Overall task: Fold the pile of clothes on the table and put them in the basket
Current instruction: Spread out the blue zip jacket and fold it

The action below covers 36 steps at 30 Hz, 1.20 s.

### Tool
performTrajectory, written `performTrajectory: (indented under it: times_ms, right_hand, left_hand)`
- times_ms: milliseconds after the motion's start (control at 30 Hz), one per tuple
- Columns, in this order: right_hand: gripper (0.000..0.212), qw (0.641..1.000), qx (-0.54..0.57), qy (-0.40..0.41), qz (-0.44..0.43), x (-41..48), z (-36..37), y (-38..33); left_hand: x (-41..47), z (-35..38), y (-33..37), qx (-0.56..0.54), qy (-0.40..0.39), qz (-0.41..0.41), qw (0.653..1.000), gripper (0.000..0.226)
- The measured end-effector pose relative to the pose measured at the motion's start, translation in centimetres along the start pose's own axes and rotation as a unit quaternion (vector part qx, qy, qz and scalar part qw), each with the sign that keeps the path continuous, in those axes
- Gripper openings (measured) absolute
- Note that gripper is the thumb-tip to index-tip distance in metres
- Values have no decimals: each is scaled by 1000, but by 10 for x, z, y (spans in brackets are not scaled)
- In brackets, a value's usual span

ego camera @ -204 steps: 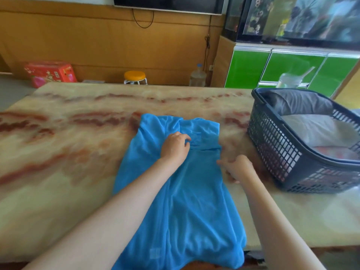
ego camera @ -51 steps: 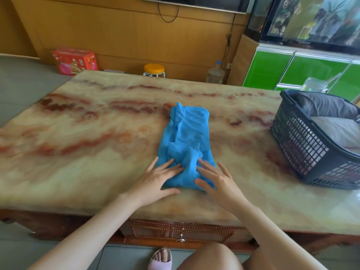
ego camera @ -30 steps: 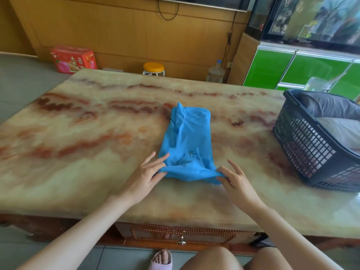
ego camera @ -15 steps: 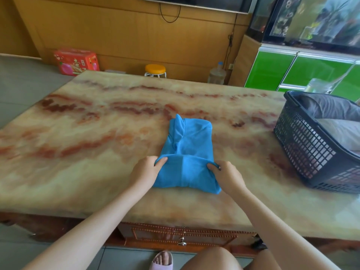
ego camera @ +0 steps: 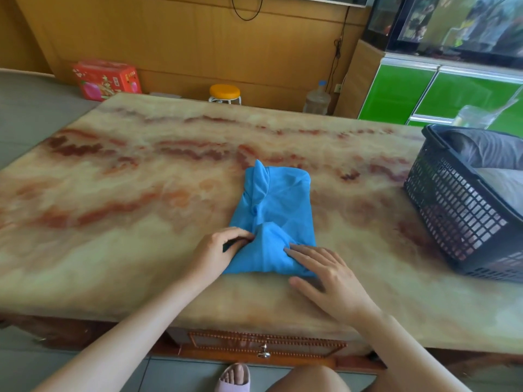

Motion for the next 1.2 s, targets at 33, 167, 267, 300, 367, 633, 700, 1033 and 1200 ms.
performTrajectory:
  times_ms: [33,167,267,300,367,633,700,1033,1200]
  right_hand:
    - [58,1000,-9,-8,1,-1,4,3]
    - [65,1000,-3,12,19,4,4,8]
    - [57,998,31,30,54,8,1,19]
    - [52,997,37,38,62,10,-2,23]
    - [37,994,49,63,73,14,-7,30]
    - [14,935,286,74,196,9,-26,25]
    - [13,929,296,63,213,4,-23,26]
    - [32,938,103,190,272,6,-29,45]
    - [30,986,31,163,-17,15,-33,-11]
  left_hand:
    - [-3,1,-2,-18,-21,-13,1000,23]
    - [-15,11,0,23,-127,35,991,52]
    - [-18,16,-16,163,-135,79,974,67]
    - [-16,15,-20,157,-121,80,977,66]
    - [-9,6,-18,119,-71,84,987,56]
    - [-5,-25,-1,-69,-21,-40,997,52]
    - [-12,-20,-4,-85,-47,-82,992,50]
    - [-8,-17,-10,159,57,-168,971,27]
    - [-6,-17,33,119,90,125,981,39]
Point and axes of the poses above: each hand's wrist, its own x-axis towards the middle knuckle, its own z-axis out of the palm, y = z × x, the point moved 10 cm from there along x, towards the middle knuckle, and after that the axes turned 10 degrees about x, right-handed, at the moved point
